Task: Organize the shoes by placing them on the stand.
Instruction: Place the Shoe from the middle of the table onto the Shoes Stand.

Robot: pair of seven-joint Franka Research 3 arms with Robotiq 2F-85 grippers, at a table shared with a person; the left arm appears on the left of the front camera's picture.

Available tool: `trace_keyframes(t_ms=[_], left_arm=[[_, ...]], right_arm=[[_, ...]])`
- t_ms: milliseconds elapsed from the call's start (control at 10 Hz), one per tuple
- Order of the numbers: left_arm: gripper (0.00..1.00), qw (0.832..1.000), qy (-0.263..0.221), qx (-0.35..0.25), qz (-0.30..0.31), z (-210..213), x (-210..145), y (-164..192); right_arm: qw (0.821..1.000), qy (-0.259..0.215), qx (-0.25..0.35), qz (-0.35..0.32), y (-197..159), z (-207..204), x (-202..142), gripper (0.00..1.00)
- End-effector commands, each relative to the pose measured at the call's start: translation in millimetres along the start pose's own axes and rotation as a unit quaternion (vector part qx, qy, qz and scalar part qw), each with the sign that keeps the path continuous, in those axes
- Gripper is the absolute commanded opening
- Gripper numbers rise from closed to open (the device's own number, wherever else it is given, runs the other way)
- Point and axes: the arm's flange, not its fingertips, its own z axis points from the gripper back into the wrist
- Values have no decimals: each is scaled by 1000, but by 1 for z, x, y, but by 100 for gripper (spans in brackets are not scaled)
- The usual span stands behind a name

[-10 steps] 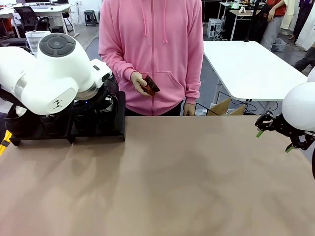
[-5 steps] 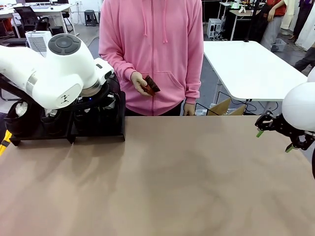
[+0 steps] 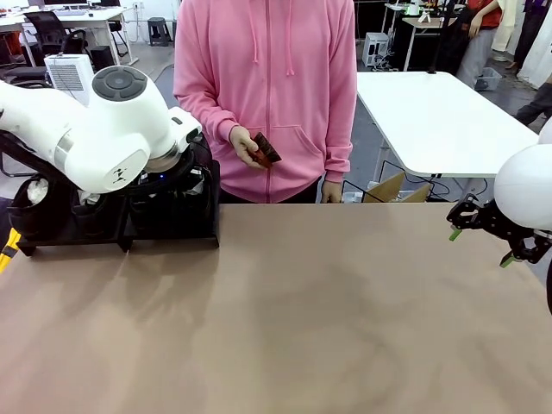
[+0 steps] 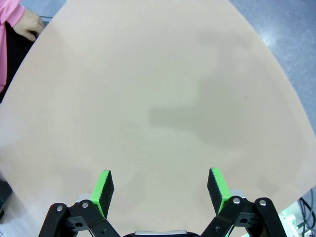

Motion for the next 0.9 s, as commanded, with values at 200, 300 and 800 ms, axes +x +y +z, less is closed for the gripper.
trace_keyframes(t_ms=[200,300,800], left_arm=[[64,1000,-3,21,-5,-3,13,5],[64,1000,0,21,-3,-5,13,6],[64,999,-28,33,-12,40,-4,-15]], right_arm=[[1000,-3,0,5,0,2,0,100],[1000,-3,0,5,0,2,0,100],[1000,-3,0,5,0,2,0,100]])
